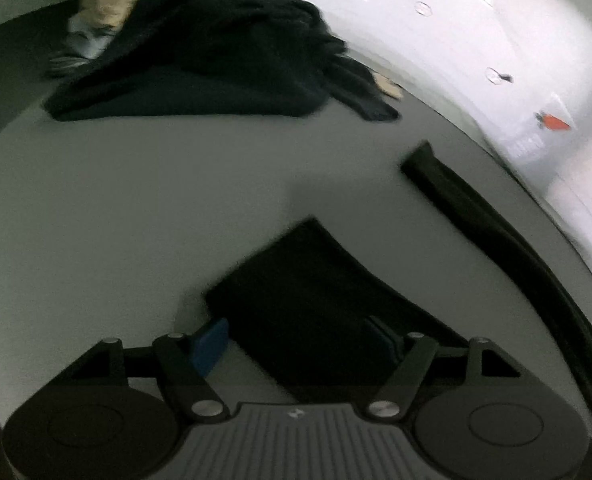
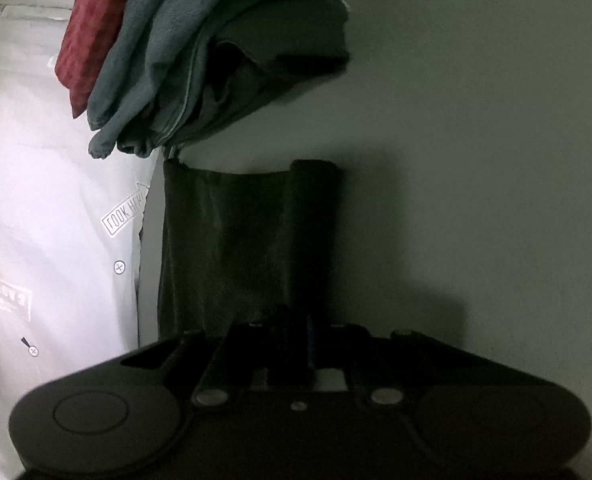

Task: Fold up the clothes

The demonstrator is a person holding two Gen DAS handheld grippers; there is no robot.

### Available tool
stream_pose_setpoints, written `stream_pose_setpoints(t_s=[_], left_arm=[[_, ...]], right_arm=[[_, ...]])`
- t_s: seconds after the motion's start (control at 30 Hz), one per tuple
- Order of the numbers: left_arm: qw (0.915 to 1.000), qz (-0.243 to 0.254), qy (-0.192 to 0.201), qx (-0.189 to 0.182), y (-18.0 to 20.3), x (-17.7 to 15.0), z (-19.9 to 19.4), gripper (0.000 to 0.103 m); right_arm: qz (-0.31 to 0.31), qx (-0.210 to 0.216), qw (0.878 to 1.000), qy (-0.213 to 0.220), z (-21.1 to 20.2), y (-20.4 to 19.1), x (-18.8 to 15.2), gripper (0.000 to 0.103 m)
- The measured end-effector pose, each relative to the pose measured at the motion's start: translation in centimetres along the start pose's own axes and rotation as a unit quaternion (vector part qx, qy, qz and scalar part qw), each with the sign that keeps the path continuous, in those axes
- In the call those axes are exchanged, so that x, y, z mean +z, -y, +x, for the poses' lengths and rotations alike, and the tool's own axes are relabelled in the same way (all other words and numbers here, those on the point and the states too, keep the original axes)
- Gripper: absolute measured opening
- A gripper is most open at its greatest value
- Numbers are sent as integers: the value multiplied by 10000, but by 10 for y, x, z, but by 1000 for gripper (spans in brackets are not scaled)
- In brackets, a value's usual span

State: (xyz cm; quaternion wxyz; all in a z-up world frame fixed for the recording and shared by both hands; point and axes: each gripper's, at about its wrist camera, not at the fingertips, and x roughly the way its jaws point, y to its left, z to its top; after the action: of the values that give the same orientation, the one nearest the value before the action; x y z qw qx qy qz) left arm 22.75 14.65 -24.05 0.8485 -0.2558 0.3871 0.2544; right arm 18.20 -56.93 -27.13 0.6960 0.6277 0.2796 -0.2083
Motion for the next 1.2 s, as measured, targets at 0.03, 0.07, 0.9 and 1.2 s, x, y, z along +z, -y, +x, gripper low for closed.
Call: stream_pose_setpoints(t_s=[0.03, 0.07, 0.9, 1.2], left_arm=[[10000, 48, 8, 69, -2, 2, 0, 75], [9999, 64, -16, 140, -6, 4, 1, 75], [9988, 286, 304, -241, 0, 36, -22, 7], [9968, -206, 493, -587, 1, 63, -64, 6]], right_arm=[[-45, -27, 10000, 24, 0, -2, -1, 6], [-73, -51, 9999, 47, 0, -3, -2, 6], [-496, -103, 9960, 733, -32, -55, -10, 4], [-215, 49, 9944, 1035, -61, -66, -18, 4]])
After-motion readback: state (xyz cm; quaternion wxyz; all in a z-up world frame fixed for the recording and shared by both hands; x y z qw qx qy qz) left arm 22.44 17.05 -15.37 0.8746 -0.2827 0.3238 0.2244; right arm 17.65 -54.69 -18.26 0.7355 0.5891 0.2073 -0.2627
